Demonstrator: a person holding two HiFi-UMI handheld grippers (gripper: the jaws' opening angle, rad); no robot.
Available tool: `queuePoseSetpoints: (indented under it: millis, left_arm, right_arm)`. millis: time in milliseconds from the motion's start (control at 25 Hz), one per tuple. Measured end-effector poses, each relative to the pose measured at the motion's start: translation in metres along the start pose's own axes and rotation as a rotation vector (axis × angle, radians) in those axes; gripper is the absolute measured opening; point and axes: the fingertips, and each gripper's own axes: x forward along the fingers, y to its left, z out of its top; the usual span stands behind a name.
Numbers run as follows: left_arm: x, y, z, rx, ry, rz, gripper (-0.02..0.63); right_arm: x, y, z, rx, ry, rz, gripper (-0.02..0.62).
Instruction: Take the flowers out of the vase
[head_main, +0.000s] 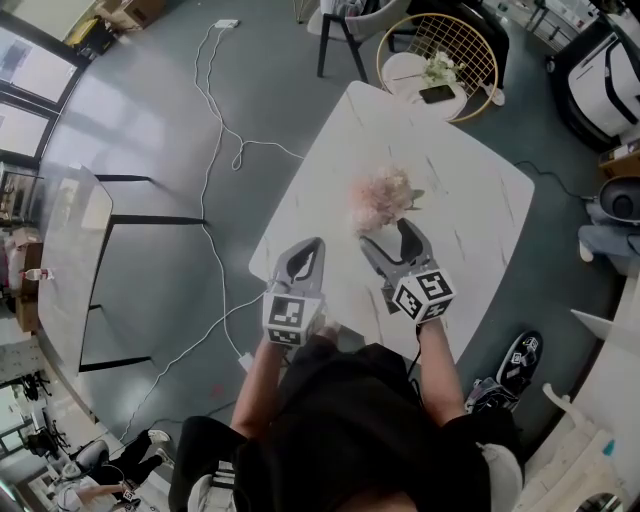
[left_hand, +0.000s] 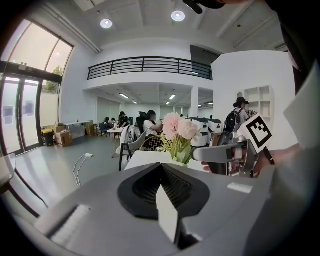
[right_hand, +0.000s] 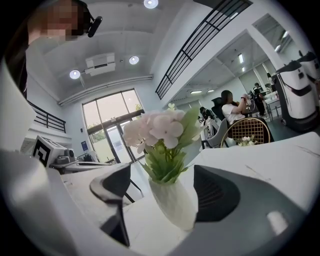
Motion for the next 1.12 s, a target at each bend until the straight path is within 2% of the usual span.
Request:
queuePoseSetpoints:
  millis: [400, 1120]
  left_arm:
    - [0.005, 0.023, -0.001, -0.001, 0.014, 0.01, 0.006]
    - [0.013, 0.036, -0.004, -0.009, 0.025, 0.017, 0.006]
  right_arm:
    - [0.024, -0.001, 0.001, 0.021, 0.005, 0.001, 0.382]
    - [0.043, 0.0, 0.001, 0.007, 0.017, 0.026, 0.382]
